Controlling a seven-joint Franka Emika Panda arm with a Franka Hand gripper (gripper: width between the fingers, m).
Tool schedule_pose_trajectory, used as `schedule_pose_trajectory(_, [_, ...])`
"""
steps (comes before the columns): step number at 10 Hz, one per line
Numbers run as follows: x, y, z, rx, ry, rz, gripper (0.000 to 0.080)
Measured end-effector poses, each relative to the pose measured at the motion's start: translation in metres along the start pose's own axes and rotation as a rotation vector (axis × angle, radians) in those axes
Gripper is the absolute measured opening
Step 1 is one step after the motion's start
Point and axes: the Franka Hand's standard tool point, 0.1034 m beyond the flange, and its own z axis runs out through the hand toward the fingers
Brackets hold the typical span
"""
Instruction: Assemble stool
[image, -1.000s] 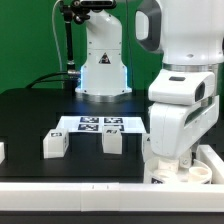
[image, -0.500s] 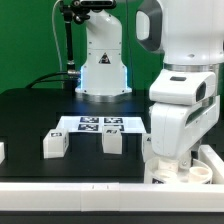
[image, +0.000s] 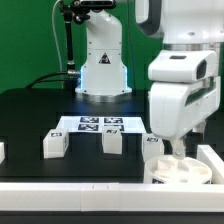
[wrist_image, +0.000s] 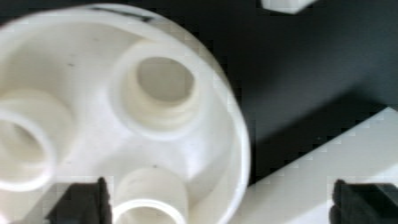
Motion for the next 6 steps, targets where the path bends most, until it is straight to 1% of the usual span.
schedule_pose_trajectory(1, [-0.003,0.008,-0.008,-0.012,0.006,0.007,0.0644])
schedule_pose_trajectory(2, [-0.014,0.025,-0.016,-0.035,0.014,0.029,0.0648])
schedule_pose_trajectory(3, [-0.029,0.033,-0.018,-0.048,0.015,0.034,0.0648])
schedule_pose_trajectory(4, [-0.041,0.037,-0.02,-0.047,0.009,0.044,0.0649])
schedule_pose_trajectory(6, [-0.037,0.034,-0.018,-0.045,0.011,0.05,0.0649])
